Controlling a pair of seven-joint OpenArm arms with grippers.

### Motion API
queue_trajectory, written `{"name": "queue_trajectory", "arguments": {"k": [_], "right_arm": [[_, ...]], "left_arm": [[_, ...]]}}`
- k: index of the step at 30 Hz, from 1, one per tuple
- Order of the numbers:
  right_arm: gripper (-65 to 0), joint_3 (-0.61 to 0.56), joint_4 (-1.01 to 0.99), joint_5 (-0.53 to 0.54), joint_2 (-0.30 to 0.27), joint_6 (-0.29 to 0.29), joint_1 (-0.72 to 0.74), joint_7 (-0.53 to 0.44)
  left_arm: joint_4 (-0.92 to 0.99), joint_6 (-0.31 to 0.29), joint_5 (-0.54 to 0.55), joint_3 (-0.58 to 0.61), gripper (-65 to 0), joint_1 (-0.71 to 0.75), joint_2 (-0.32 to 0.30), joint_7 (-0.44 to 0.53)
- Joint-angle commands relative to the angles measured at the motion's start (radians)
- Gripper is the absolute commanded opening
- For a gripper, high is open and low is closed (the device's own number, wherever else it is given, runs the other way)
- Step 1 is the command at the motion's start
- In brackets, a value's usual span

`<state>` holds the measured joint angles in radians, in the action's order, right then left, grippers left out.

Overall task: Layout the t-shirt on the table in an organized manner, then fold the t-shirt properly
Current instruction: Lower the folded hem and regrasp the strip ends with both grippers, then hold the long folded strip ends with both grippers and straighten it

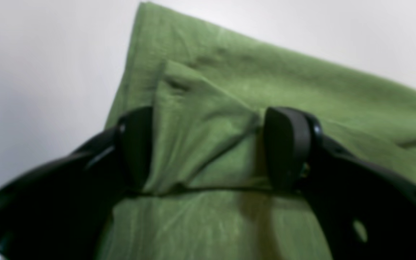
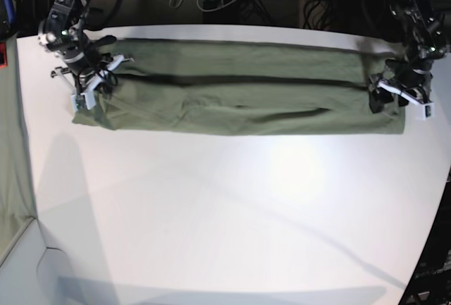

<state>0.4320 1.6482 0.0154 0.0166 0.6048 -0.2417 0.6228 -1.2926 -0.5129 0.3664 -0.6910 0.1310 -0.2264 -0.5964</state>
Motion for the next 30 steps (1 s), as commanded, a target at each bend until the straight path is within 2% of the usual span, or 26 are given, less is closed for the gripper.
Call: {"name": "queue_trajectory", "arguments": {"k": [1, 9, 16, 23, 30], "right_arm": [[-65.0, -0.002, 0.0, -0.018, -0.004, -0.001, 0.0, 0.033], [-65.0, -0.003, -0.001, -0.018, -0.004, -0.001, 0.003, 0.033], [-65.0, -0.003, -0.001, -0.018, -0.004, -0.001, 0.003, 0.033], [-65.0, -0.003, -0.001, -0.018, -0.002, -0.001, 0.003, 0.033], [-65.0, -0.005, -0.001, -0.018, -0.002, -0.001, 0.003, 0.033]], "left_arm": [[-0.018, 0.029, -0.028, -0.005, -18.1, 0.0, -0.011, -0.03], [-0.046, 0.029, -0.028, -0.009, -18.2, 0.002, -0.011, -0.03], [-0.048, 0.029, -0.025, -0.089, -17.9, -0.008, -0.009, -0.032], [-0.14, 0.029, -0.033, -0.089, -18.2, 0.0, -0.011, -0.032], [-0.123, 0.029, -0.034, -0.089, -18.2, 0.0, -0.011, -0.032]]}}
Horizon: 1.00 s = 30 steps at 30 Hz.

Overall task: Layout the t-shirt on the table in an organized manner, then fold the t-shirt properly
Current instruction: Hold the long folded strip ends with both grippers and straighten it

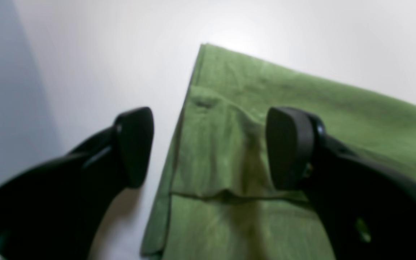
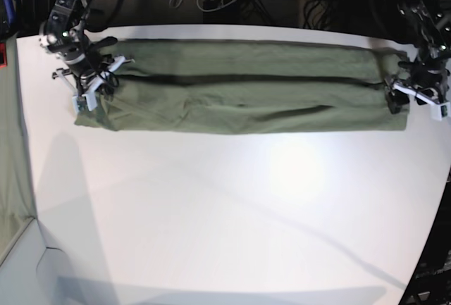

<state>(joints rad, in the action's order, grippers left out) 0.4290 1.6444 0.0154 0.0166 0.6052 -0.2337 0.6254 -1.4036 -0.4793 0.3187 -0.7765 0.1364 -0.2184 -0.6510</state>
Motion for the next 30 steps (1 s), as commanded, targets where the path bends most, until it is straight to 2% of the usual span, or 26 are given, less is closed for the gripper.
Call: {"name": "queue_trajectory", "arguments": {"k": [1, 16, 23, 30], "right_arm": [[-65.0, -0.002, 0.003, -0.018, -0.002, -0.001, -0.005, 0.031], [-65.0, -0.002, 0.003, -0.018, -0.002, -0.001, -0.006, 0.031], [-65.0, -0.002, 0.003, -0.018, -0.002, -0.001, -0.006, 0.031], [-65.0, -0.002, 0.003, -0.018, -0.002, -0.001, -0.006, 0.031]], "left_arm": [[-0.009, -0.005, 0.013, -0.004, -18.2, -0.004, -0.019, 0.023], [-0.004, -0.003, 0.012, -0.002, -18.2, 0.021, -0.014, 0.029], [0.102, -0.003, 0.012, 0.001, -18.2, 0.012, -0.019, 0.033], [0.12, -0.003, 0.012, 0.004, -19.0, 0.012, -0.019, 0.035]]}}
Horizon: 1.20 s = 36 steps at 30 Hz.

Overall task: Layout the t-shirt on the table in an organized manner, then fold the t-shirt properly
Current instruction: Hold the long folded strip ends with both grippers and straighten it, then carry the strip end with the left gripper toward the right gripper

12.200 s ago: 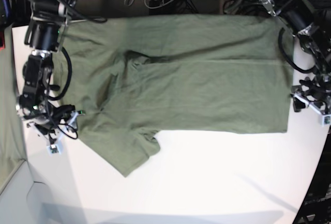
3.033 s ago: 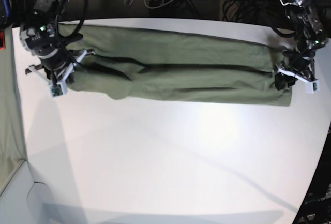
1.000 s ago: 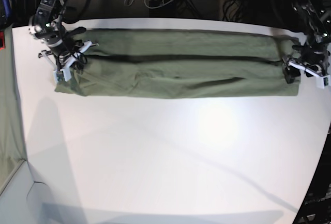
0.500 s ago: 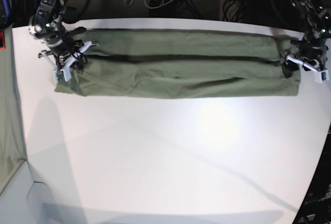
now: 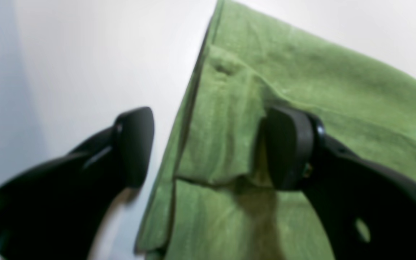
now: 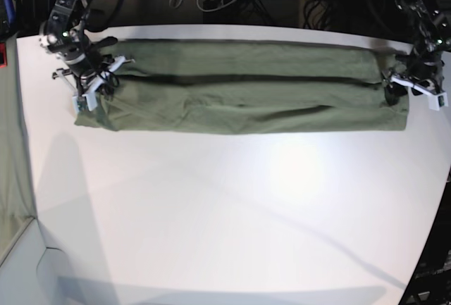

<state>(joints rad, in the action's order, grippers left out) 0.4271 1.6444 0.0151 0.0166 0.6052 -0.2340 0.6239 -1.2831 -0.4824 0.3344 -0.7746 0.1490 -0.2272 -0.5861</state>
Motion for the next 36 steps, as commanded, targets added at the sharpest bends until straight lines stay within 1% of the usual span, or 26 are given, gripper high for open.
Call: {"name": "queue_trajectory", "arguments": {"k": [1, 3, 8, 12, 14, 15, 17, 22, 25, 30, 34, 36], "right_arm": [[-65.0, 0.0, 0.003, -0.017, -0.002, -0.001, -0.005, 0.032], [-65.0, 0.0, 0.003, -0.017, -0.002, -0.001, -0.005, 0.032], [-65.0, 0.0, 0.003, -0.017, -0.002, -0.001, -0.005, 0.032], [-65.0, 0.0, 0.004, -0.017, -0.002, -0.001, -0.005, 0.032], [-65.0, 0.0, 0.004, -0.017, -0.002, -0.001, -0.005, 0.032], [-65.0, 0.0, 0.004, -0.017, -0.002, -0.001, -0.005, 0.032], [-65.0, 0.0, 0.004, -0.017, -0.002, -0.001, -0.005, 0.032], [-65.0, 0.0, 0.004, -0.017, -0.002, -0.001, -0.003, 0.032], [-65.0, 0.0, 0.004, -0.017, -0.002, -0.001, -0.003, 0.034], [-65.0, 0.0, 0.004, -0.017, -0.002, -0.001, 0.008, 0.038], [-65.0, 0.0, 0.004, -0.017, -0.002, -0.001, 0.009, 0.043], [-65.0, 0.0, 0.004, -0.017, -0.002, -0.001, 0.009, 0.043]], "left_arm": [[0.001, 0.0, -0.004, 0.002, -20.5, -0.001, -0.01, -0.03], [0.003, 0.0, -0.004, 0.002, -26.3, -0.002, -0.01, -0.03], [0.086, 0.0, -0.004, 0.002, -48.8, -0.033, -0.011, -0.03], [0.175, 0.0, -0.004, 0.004, -64.4, -0.062, -0.038, -0.03], [0.198, 0.0, -0.004, 0.004, -65.0, -0.078, -0.054, -0.03], [0.205, 0.0, -0.004, 0.004, -64.3, -0.082, -0.061, -0.031], [0.198, 0.0, -0.004, 0.004, -64.9, -0.084, -0.064, -0.035], [0.038, -0.002, 0.005, 0.004, -64.9, -0.075, -0.057, -0.041], [-0.099, -0.002, -0.001, 0.004, -64.9, -0.053, -0.024, -0.042], [-0.235, 0.001, -0.005, 0.014, -64.9, -0.053, 0.022, -0.042], [-0.341, 0.012, -0.005, 0.105, -64.9, 0.001, 0.028, -0.042], [-0.416, 0.014, -0.005, 0.162, -64.9, 0.045, 0.061, -0.042]]}}
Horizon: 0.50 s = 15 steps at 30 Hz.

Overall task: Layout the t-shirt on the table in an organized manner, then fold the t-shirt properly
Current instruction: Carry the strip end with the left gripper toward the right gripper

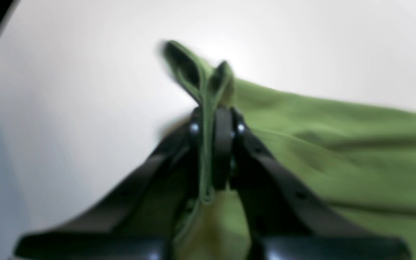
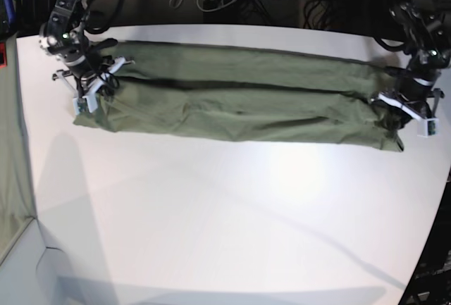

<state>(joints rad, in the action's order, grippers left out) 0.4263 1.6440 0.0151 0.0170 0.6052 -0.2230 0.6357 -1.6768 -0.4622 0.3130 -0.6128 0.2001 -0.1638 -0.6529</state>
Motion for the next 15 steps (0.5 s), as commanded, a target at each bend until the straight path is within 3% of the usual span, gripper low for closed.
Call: {"name": "queue_trajectory", "arguments": {"k": [1, 5, 15], "right_arm": [[-65.0, 0.001, 0.005, -0.017, -0.002, -0.001, -0.002, 0.031], [-65.0, 0.001, 0.005, -0.017, -0.002, -0.001, -0.002, 0.032], [-65.0, 0.001, 0.005, -0.017, -0.002, -0.001, -0.005, 0.032]], "left_arm": [[-0.055, -0.005, 0.016, 0.018, -64.9, 0.014, 0.014, 0.025], [-0.165, 0.076, -0.061, 0.15, -65.0, 0.071, 0.091, 0.029], [-0.179, 0.256, -0.598, 0.629, -65.0, 0.078, 0.24, 0.037]]}}
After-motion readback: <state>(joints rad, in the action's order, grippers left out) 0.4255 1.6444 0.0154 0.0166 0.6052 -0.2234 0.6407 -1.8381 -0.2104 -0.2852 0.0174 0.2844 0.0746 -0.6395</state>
